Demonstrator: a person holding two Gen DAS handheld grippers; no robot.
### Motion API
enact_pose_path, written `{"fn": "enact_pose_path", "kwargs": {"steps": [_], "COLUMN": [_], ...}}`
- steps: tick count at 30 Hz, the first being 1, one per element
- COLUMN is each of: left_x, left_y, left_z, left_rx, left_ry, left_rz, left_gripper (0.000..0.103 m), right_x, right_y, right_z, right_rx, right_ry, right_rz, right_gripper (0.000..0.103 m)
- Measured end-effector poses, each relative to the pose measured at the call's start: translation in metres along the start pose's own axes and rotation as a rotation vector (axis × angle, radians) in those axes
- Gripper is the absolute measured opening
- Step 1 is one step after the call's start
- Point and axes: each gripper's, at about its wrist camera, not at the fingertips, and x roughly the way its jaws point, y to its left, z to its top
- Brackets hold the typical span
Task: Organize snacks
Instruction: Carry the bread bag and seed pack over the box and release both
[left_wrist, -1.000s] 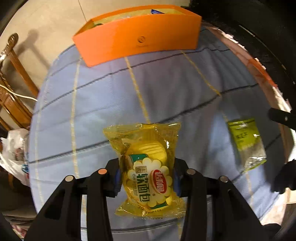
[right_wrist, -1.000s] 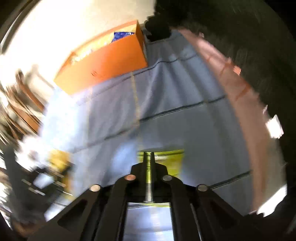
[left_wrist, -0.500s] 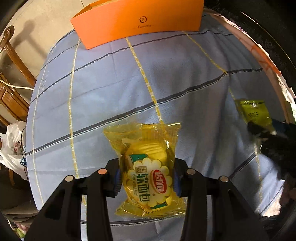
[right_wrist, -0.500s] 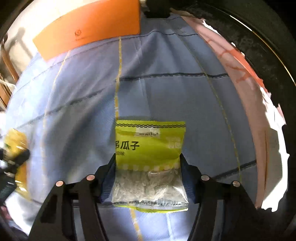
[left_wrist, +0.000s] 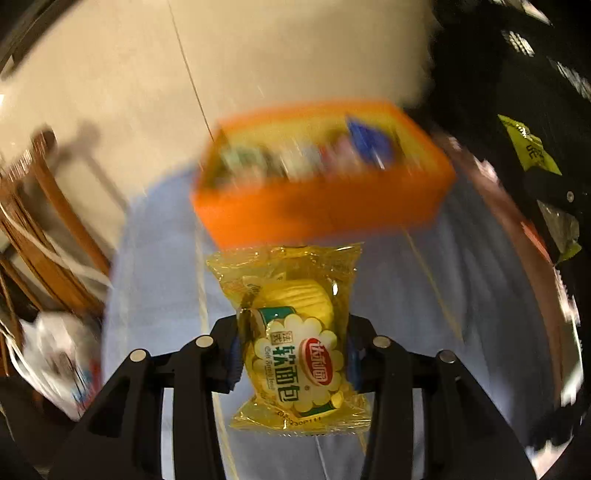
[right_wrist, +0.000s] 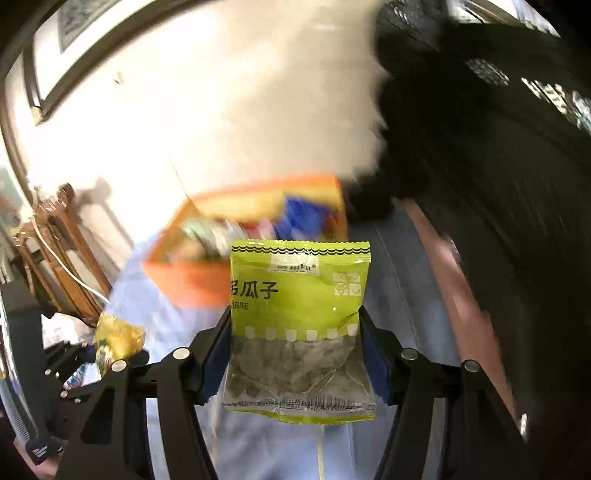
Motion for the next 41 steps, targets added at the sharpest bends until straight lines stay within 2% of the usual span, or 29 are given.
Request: {"fn": "enact_pose_path", "kwargs": {"steps": [3,7,8,9,10,11,12,15,18,20,23,29,33,41], "left_x": [0.014,0.034,0.039,0.048,0.053,0.058,0.063,0.071,0.078,0.081,0.082,0.074,0.070,0.069], "left_y": [0.018,0.022,0.021,0.024,0.029,0.034,0.040,0.048,0.046,0.047,0.048,0.046,0.041,0.039], "left_z": [0.054,0.092,0.099,0.108,0.114,0.121,0.128,0.137,0.139,0.138,0.138,0.136,0.136,0.137], "left_rx": [-0.063,-0.025,-0.015,-0.016,-0.022,-0.036,-0.069,-0.099,-0.092,-0.109,-0.160,-0.190,-0.162,-0.150], "left_ry": [-0.073,-0.114,-0.114,-0.109,-0.104,-0.097,-0.113,-0.124,-0.100,-0.086,-0.074,-0.098,-0.111,-0.069], "left_rz": [0.004,0.049,0.068,0.085,0.087,0.084,0.087,0.081,0.134,0.070,0.030,-0.040,-0.018,0.014], "left_gripper": [0.041,0.041,0.042,0.044,0.068,0.096,0.098,0.099,0.099,0.099,0.099,0.099,0.099,0.099], "right_x": [0.031,0.084,0.093,0.106,0.116,0.123,0.129,0.132,0.127,0.123,0.120,0.117,0.118,0.114], "right_y": [0.011,0.019,0.020,0.024,0.026,0.031,0.034,0.032,0.028,0.027,0.026,0.024,0.023,0.022], "right_z": [0.042,0.086,0.090,0.096,0.096,0.099,0.102,0.104,0.101,0.101,0.101,0.102,0.100,0.100], "right_rx": [-0.033,-0.033,-0.036,-0.056,-0.077,-0.098,-0.116,-0.098,-0.091,-0.094,-0.093,-0.082,-0.087,-0.068], "right_ry": [0.002,0.018,0.013,0.005,0.003,0.001,0.002,-0.005,0.009,0.004,-0.006,-0.003,0.001,0.013], "right_rz": [-0.014,0.001,0.003,0.002,-0.014,-0.042,-0.056,-0.044,-0.040,-0.053,-0.109,-0.107,-0.118,-0.116], "right_gripper": [0.063,0.065,0.074,0.092,0.100,0.099,0.099,0.099,0.099,0.099,0.099,0.099,0.099,0.099]}}
